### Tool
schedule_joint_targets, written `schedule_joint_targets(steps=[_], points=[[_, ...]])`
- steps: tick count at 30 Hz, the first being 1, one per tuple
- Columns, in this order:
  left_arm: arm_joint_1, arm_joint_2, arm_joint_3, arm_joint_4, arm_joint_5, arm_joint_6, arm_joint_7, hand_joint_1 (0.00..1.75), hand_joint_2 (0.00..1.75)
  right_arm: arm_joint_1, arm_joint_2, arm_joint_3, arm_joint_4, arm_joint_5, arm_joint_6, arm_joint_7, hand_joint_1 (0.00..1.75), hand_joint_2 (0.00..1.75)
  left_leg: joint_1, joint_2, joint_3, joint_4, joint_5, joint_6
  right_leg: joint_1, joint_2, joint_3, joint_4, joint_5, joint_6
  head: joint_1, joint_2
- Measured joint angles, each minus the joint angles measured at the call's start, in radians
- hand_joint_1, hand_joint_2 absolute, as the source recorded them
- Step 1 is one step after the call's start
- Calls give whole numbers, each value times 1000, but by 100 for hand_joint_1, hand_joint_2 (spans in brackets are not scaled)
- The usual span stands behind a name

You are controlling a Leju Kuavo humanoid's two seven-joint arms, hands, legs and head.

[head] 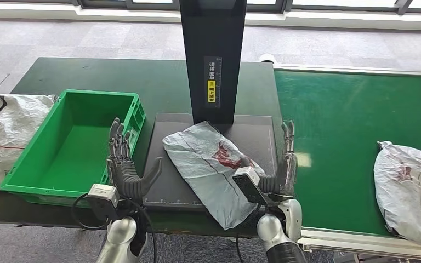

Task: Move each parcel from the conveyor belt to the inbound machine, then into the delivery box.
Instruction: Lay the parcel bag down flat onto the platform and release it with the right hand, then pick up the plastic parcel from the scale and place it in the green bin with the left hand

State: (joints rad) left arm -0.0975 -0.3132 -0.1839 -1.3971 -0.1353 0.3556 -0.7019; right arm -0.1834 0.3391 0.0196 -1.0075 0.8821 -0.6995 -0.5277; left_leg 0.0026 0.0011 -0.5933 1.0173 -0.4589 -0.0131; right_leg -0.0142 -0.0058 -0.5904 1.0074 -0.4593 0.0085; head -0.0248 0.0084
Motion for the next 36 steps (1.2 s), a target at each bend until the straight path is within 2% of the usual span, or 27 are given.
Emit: schedule_joint_targets(steps=[8, 19, 23, 29, 36], points=[[-1, 0, 0, 7, 1, 2, 0, 0, 175, 42, -2, -41, -211, -112, -1, -108, 0, 0, 0, 1, 0, 0, 0, 0, 0, 1, -1, 0, 0, 0, 0, 0], [-6, 0, 0, 36, -21, 12, 0, 0, 175, 85, -6, -70, -404, -228, -1, -170, 0, 0, 0, 2, 1, 0, 0, 0, 0, 3, -1, 0, 0, 0, 0, 0], [-34, -1, -3, 113, -119, 51, 9, 0, 175, 95, -7, -70, -463, -246, -1, -173, 0, 175, 0, 2, 1, 0, 0, 0, 0, 2, -1, 0, 0, 0, 0, 0], [-174, -26, -29, 389, -439, 189, 117, 0, 175, 109, -7, -46, -564, -253, 0, -173, 0, 175, 0, 3, 1, 1, 0, 0, 0, 3, 0, 0, 2, 0, 0, 0], [-316, -54, -78, 681, -568, 250, 261, 0, 175, 108, -7, 14, -613, -243, 1, -173, 0, 175, 0, 4, 1, 1, 0, 0, 0, 4, 0, 0, 2, 0, 0, 0]])
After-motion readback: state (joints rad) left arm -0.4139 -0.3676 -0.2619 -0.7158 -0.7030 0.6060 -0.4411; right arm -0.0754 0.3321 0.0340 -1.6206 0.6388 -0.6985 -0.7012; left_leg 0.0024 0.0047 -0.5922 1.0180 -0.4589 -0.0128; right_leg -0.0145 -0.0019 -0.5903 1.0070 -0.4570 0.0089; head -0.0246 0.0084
